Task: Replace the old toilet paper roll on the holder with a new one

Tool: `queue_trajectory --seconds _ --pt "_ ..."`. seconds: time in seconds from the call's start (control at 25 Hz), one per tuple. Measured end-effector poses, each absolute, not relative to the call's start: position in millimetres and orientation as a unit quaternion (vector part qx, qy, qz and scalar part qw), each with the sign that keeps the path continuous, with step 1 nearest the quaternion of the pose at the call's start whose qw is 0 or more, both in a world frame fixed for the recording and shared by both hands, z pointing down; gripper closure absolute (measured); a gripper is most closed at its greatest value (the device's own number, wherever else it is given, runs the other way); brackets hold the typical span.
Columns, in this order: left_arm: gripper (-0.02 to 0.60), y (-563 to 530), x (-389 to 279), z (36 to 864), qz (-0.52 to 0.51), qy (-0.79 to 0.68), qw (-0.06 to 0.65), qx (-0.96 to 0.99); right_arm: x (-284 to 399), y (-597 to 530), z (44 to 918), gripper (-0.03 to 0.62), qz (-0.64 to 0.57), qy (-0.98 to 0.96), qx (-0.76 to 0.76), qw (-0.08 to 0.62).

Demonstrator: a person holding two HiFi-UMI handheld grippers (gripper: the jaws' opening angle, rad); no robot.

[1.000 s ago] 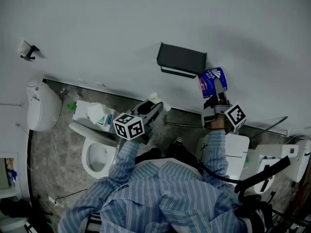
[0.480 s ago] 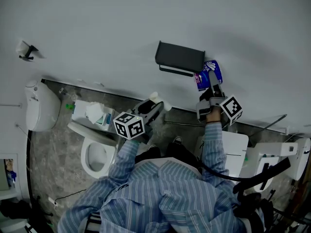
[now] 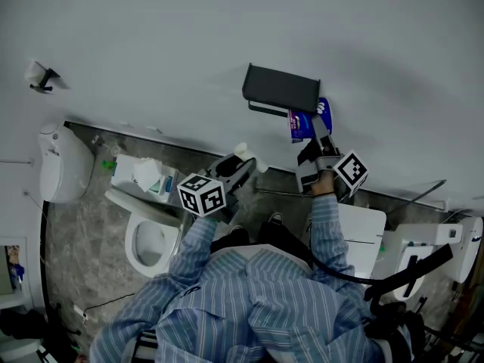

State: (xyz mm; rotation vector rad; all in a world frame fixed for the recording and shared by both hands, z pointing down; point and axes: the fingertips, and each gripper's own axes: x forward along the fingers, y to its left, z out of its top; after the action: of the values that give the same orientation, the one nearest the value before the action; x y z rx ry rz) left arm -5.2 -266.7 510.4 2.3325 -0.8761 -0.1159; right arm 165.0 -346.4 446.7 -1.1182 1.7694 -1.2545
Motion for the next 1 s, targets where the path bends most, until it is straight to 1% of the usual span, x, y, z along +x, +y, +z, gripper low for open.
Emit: queue_trajectory --seconds 0.32,0.52,0.8,1.0 --pt "0.408 -267 -4 510 -0.046 -0.335 0.319 0.886 119 -337 451 0.181 -0.506 0.711 -0.384 0.300" --pt "0.409 -265 -4 510 -0.047 -0.337 0.320 0.884 109 -337 454 0.181 -0.521 0.709 -0.373 0.293" --pt "0.409 -275 -35 512 -0.055 -0.349 0.322 0.878 74 -351 457 0.183 -0.529 0.715 -0.361 0.281" --pt "0.409 -273 -40 511 -0.060 -0.359 0.321 0.874 68 -349 457 0.183 -0.527 0.724 -0.356 0.266"
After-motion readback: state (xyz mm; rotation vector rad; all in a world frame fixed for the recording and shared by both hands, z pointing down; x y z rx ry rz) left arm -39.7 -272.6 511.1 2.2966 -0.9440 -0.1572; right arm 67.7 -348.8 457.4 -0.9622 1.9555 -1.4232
